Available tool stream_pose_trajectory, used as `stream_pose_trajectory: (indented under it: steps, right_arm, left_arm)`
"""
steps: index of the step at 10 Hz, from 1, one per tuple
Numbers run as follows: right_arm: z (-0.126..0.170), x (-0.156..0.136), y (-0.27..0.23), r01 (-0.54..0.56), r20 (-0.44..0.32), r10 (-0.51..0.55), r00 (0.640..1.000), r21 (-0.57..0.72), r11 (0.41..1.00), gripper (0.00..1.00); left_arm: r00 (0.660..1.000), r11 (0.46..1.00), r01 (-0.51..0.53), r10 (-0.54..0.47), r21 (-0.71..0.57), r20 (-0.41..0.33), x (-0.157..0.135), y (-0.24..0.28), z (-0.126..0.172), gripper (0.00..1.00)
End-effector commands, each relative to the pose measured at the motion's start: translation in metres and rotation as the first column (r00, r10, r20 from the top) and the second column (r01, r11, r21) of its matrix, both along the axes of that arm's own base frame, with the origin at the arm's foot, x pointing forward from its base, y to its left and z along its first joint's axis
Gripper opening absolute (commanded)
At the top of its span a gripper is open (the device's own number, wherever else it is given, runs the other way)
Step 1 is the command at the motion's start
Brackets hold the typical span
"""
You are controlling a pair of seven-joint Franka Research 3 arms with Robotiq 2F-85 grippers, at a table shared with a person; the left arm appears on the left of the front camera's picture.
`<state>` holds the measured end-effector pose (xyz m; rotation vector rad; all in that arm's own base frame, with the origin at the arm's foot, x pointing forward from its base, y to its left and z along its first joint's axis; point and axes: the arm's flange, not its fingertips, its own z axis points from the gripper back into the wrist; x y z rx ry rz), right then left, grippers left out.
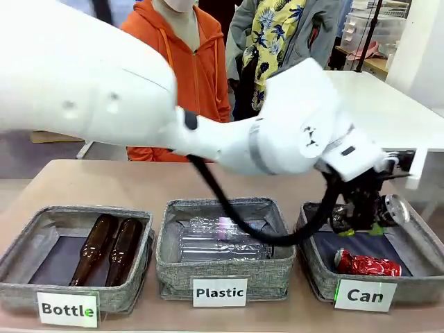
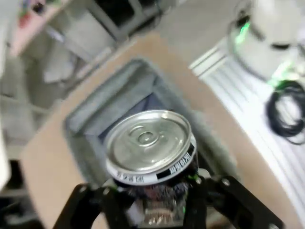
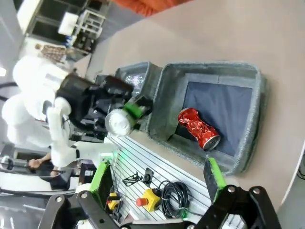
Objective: Sort the can waste into the basket.
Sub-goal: Pick up the can waste from the table and place it in the right Fabric basket.
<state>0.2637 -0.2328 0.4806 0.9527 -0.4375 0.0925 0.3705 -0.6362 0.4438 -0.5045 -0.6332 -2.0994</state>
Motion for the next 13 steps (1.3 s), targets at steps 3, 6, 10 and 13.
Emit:
stream_pose_trajectory:
  steps: [3,6,10,13]
  right_arm:
    - [0.005,0.004,-0.002,0.007,-0.008,-0.007,1.000,-0.009,1.000,1.00]
    - [0.005,0.004,-0.002,0.007,-0.008,-0.007,1.000,-0.009,1.000,1.00]
    - [0.005,0.004,-0.002,0.007,-0.008,-0.007,1.000,-0.009,1.000,1.00]
    - [0.005,0.004,-0.002,0.007,-0.008,-0.007,1.000,-0.009,1.000,1.00]
  left_arm:
    - [0.995,0.995,-0.092,0.093,0.044,-0.023,0.045,-0.063,0.019,0.36]
    - [0.997,0.995,-0.069,0.070,0.068,-0.017,0.045,-0.062,0.016,0.36]
    - [0.999,0.994,-0.045,0.045,0.103,0.002,0.036,-0.053,0.014,1.00]
    - [1.000,0.993,-0.026,0.025,0.114,0.010,0.033,-0.041,0.017,1.00]
